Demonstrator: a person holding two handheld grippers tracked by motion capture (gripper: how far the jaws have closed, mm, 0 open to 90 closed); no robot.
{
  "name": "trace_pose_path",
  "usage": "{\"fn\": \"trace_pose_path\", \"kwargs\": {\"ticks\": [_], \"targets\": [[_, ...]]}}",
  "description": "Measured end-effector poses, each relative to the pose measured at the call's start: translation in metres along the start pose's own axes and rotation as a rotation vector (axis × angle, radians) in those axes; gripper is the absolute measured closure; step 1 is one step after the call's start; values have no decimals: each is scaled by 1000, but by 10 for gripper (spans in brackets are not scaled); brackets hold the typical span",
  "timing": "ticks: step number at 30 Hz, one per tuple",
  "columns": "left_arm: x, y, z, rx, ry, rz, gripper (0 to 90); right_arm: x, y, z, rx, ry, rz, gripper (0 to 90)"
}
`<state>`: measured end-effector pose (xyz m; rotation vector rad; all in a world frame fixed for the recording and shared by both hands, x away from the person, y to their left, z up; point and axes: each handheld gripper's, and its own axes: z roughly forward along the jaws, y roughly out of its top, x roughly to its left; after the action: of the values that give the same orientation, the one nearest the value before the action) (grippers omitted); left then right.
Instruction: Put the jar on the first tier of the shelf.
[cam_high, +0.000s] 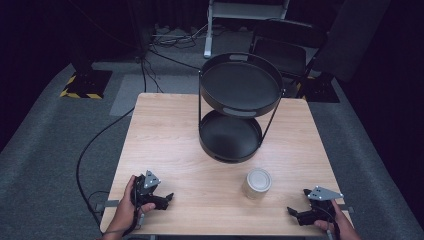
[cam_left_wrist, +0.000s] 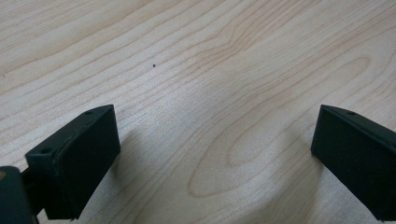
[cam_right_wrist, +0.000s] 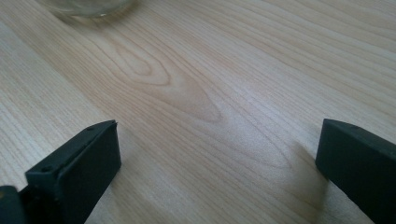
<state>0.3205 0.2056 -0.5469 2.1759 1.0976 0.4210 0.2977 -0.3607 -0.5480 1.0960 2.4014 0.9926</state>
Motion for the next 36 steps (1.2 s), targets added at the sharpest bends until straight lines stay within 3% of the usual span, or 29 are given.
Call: {"fn": "trace_pose_path", "kwargs": {"ticks": [16,26,36], "targets": [[0,0,0,2,-2,1,3,0,-1,-1,0,-1,-1,0],[1,0,0,1,-6,3,1,0,2,-8,23,-10,-31,18],[1,0,0,1,-7,4,1,2,12,-19,-17,-18,-36,20]]}}
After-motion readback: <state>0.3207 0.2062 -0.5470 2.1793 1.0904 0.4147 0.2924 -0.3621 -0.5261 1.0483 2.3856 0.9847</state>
